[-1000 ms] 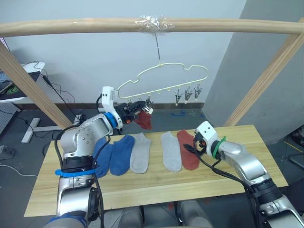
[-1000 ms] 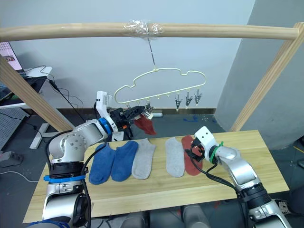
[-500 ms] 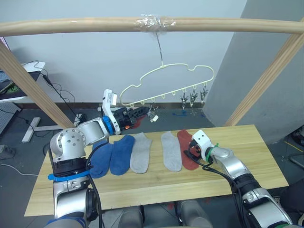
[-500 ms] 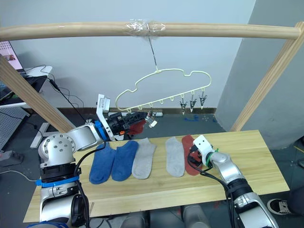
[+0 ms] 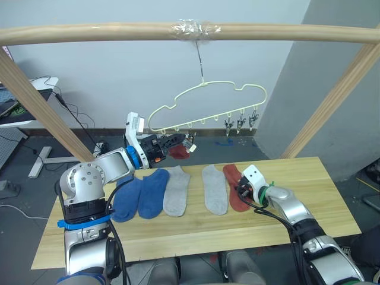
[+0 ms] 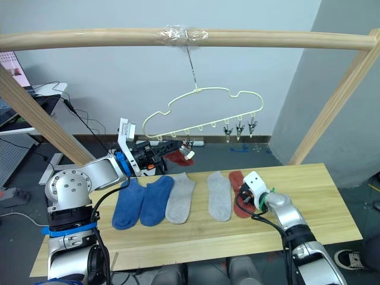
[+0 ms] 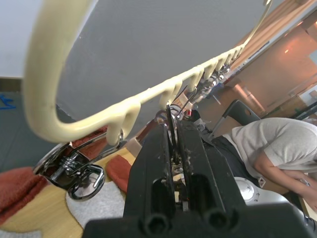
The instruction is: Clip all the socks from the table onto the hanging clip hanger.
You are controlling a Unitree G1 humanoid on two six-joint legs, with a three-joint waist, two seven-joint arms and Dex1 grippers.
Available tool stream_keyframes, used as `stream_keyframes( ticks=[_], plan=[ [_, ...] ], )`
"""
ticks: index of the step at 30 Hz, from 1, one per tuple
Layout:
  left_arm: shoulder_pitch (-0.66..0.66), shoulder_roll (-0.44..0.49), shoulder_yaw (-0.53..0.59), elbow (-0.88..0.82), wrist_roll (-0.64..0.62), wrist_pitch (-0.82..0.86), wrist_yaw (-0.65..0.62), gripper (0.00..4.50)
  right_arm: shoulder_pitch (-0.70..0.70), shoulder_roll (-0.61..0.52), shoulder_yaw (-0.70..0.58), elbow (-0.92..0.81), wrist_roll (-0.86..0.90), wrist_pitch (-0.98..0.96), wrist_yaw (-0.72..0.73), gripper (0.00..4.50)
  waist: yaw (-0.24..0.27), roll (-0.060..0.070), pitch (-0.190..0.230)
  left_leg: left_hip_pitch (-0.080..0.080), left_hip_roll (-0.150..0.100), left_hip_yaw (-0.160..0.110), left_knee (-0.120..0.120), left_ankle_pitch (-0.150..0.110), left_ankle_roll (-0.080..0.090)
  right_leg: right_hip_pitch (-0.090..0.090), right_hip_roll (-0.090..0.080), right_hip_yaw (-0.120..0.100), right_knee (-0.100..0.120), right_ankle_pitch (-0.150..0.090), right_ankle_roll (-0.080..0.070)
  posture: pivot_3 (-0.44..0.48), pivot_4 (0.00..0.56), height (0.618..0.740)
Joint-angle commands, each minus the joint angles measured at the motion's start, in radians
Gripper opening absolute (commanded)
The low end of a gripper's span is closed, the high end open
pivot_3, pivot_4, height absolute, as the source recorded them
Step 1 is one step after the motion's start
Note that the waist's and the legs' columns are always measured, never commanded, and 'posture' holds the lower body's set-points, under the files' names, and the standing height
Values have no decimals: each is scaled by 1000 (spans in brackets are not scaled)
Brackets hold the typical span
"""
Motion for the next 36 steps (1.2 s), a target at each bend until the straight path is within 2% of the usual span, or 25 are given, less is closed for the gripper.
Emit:
stream_keyframes(
  ticks=[1, 6, 11, 14, 24, 28, 36],
  plan=[
    [20, 10, 0, -32, -19, -2, -5, 0, 105, -85, 10, -149, 13, 43, 109, 7, 7, 0, 0, 0, 0, 0, 0, 0, 0, 0, 0, 0, 0, 0, 0, -76, 148, 740],
    [36, 9, -5, -41, -33, -10, -5, 0, 242, -221, 11, -381, 25, 19, 231, 7, 12, 0, 0, 0, 0, 1, 1, 0, 0, 0, 0, 1, -1, 0, 0, -83, 145, 740],
    [48, 13, -29, -41, -19, -44, -21, 0, 273, -242, -15, -427, 32, -14, 227, 7, 0, 0, 0, 1, 0, 2, 1, 0, 0, 0, 0, 1, 0, 1, 0, -96, 144, 740],
    [48, 11, -40, -41, -21, -52, -21, 0, 276, -234, -27, -432, 54, 10, 233, 816, 1, 0, 0, 1, 0, 2, 1, 0, 0, 0, 0, 1, 1, 1, 0, -96, 146, 740],
    [50, 32, -52, -32, -22, -67, -33, 0, 283, -244, -56, -520, 95, 79, 228, 4475, 4, 0, 0, 0, 0, 1, 1, 0, 0, -1, 0, 1, -1, 1, 0, -96, 151, 740],
    [51, 32, -59, -32, -21, -70, -34, 0, 248, -196, -27, -515, 82, 122, 196, 4475, 4, 0, 0, 0, 0, 1, 1, 0, 0, -1, 0, 1, 0, 1, 0, -96, 152, 740],
    [47, 35, -65, -30, -22, -75, -33, 0, 179, -109, 45, -296, -39, 117, 68, 4475, 8, 0, 0, -1, 0, 1, 1, 0, 0, -1, 0, 1, -1, 1, 0, -93, 153, 740]
  ],
)
